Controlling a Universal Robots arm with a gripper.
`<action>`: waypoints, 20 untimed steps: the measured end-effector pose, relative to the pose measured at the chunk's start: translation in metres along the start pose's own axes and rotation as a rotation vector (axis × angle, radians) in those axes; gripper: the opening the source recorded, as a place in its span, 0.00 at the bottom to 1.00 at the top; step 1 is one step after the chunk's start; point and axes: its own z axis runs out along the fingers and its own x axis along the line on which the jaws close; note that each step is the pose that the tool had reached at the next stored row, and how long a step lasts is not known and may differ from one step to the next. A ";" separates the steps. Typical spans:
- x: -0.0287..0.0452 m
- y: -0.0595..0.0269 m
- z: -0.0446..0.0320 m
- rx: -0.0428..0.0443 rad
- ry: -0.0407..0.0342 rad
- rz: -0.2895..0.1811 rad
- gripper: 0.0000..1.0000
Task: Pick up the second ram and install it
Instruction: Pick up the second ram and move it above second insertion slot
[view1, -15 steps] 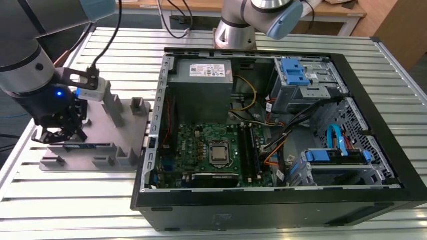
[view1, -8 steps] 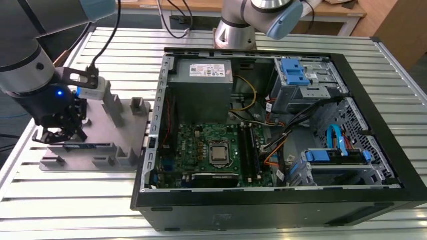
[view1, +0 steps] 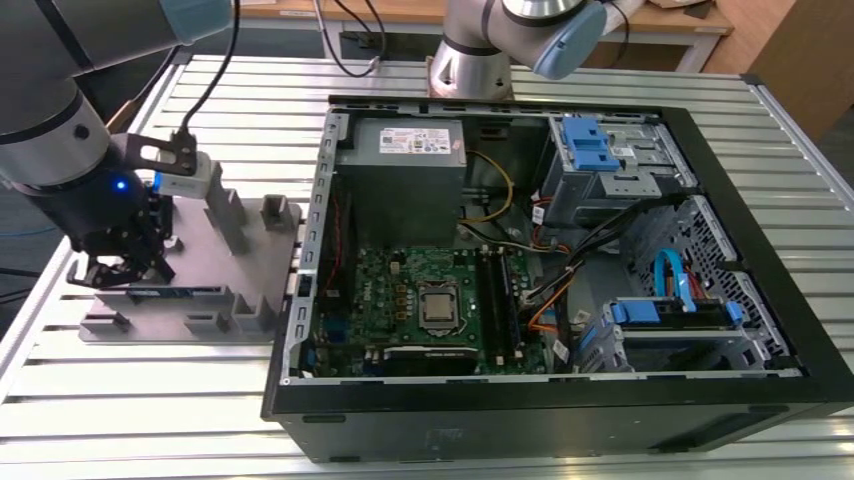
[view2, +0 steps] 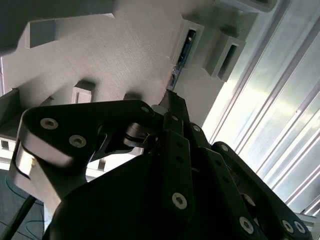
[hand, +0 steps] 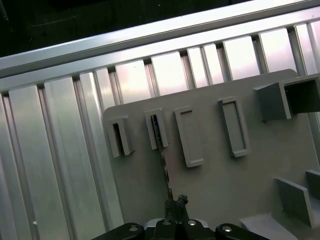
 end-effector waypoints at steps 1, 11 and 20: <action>0.0000 0.0000 0.0000 0.0000 0.0000 -0.005 0.10; 0.0000 0.0000 0.0000 -0.0006 -0.0005 -0.061 0.10; 0.0000 0.0000 0.0000 -0.0013 -0.0010 -0.124 0.10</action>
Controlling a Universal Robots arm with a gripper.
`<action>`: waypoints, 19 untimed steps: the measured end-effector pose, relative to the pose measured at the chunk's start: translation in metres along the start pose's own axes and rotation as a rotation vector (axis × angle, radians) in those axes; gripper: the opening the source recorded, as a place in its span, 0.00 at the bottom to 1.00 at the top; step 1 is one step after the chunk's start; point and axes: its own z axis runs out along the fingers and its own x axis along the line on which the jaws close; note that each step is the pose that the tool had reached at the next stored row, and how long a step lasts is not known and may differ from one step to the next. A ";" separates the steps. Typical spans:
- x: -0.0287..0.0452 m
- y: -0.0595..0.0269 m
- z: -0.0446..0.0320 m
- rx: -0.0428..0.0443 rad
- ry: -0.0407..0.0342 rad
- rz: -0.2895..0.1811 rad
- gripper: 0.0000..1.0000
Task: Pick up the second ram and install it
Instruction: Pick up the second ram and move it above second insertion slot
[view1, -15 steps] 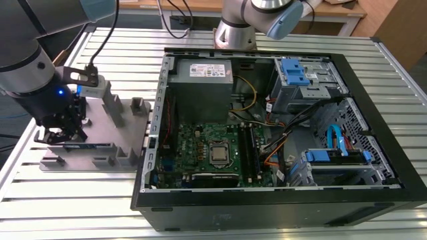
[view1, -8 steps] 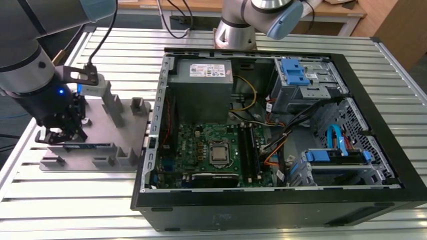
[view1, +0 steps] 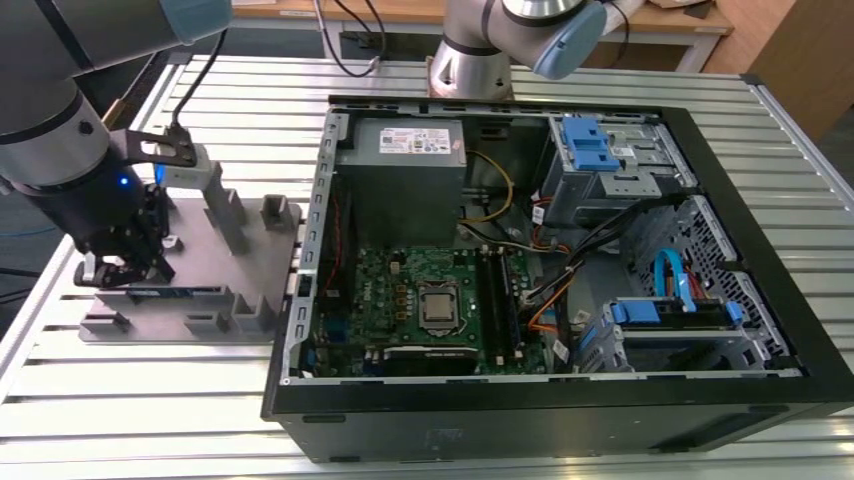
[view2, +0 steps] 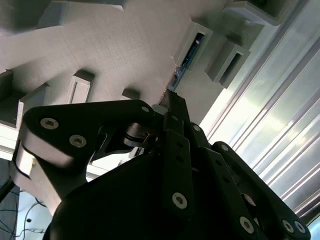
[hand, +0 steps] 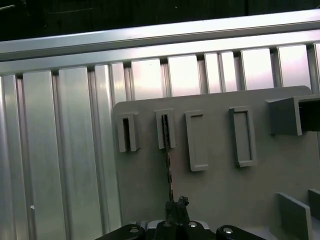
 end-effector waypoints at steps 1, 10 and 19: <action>0.0000 0.0000 0.0000 0.0000 0.0000 -0.005 0.10; 0.0000 0.0000 0.0000 -0.0001 -0.0001 -0.010 0.29; 0.0002 0.0002 0.0087 -0.0002 -0.0001 -0.010 0.35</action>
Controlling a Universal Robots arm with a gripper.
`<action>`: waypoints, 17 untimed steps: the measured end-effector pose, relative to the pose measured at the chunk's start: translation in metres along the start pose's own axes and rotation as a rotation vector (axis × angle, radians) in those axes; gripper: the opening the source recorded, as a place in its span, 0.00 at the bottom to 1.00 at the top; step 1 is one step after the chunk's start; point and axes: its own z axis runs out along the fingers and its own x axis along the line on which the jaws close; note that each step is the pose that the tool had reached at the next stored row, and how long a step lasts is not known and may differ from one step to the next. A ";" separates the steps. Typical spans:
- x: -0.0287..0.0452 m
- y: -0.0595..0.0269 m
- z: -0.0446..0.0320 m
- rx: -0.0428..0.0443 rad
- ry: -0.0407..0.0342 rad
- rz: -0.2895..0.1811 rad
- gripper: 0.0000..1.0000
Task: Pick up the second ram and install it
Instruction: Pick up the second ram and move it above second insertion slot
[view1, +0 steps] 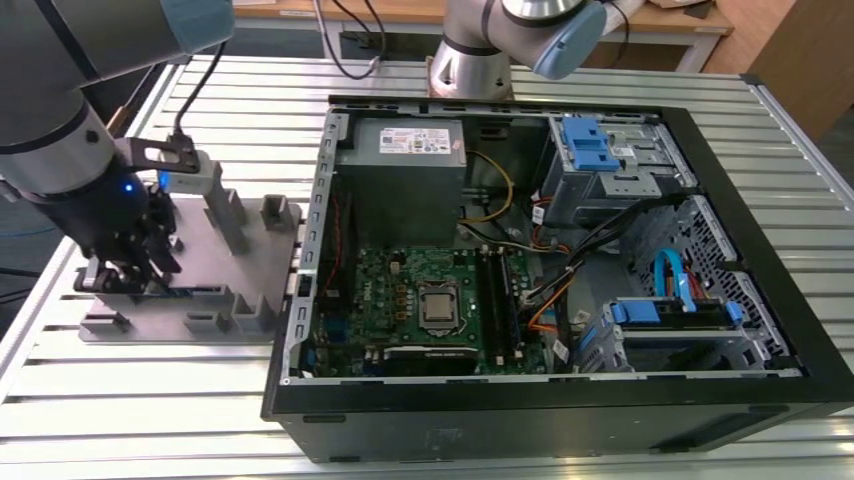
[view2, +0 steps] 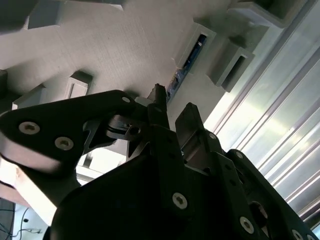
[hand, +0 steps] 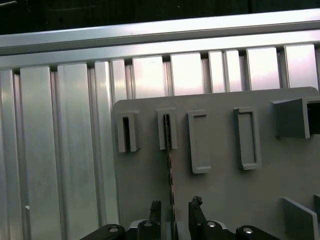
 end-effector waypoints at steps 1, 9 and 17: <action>0.0000 0.0003 0.0019 -0.0001 0.0000 0.000 0.35; 0.0004 0.0087 0.0164 -0.0004 -0.0021 -0.034 0.35; 0.0005 0.0092 0.0232 -0.0016 -0.0028 -0.103 0.35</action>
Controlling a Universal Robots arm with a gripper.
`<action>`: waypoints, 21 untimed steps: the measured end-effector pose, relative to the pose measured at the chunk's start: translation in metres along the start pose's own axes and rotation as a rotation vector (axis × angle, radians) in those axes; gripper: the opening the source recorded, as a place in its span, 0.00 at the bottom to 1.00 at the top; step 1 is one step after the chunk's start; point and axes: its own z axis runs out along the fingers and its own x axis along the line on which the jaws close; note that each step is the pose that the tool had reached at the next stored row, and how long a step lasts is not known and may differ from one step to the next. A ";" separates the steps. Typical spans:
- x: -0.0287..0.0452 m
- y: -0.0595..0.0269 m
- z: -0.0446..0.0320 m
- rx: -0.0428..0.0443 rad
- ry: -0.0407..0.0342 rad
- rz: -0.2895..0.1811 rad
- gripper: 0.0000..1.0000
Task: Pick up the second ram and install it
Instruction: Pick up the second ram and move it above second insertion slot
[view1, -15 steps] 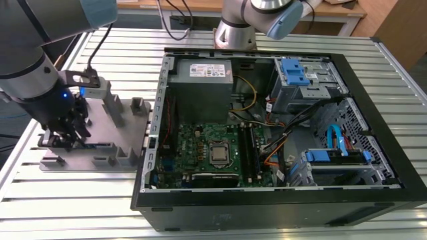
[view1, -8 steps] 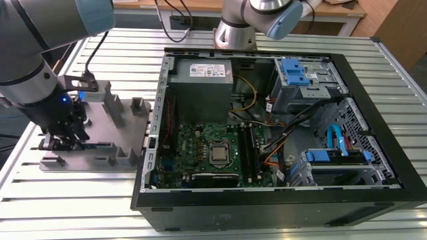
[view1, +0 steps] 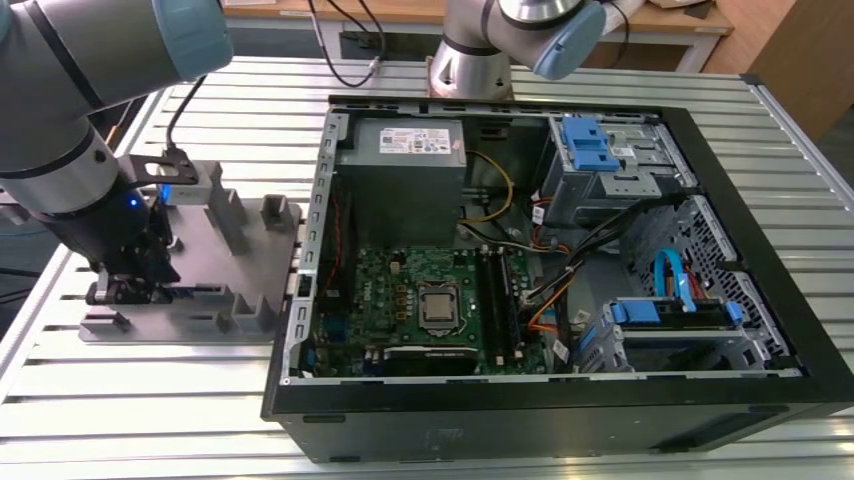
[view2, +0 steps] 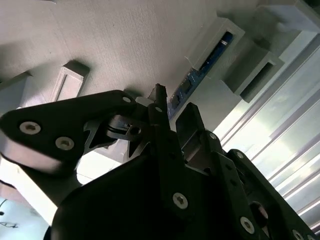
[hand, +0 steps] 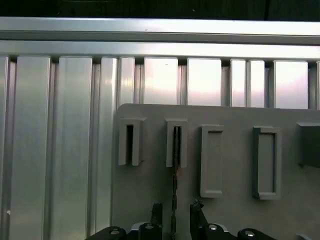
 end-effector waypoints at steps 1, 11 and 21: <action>0.0000 0.0000 0.0001 0.0001 -0.0001 0.000 0.35; 0.0000 0.0000 0.0001 0.0002 -0.0006 0.000 0.14; 0.0000 0.0000 0.0001 0.0002 -0.0010 0.000 0.14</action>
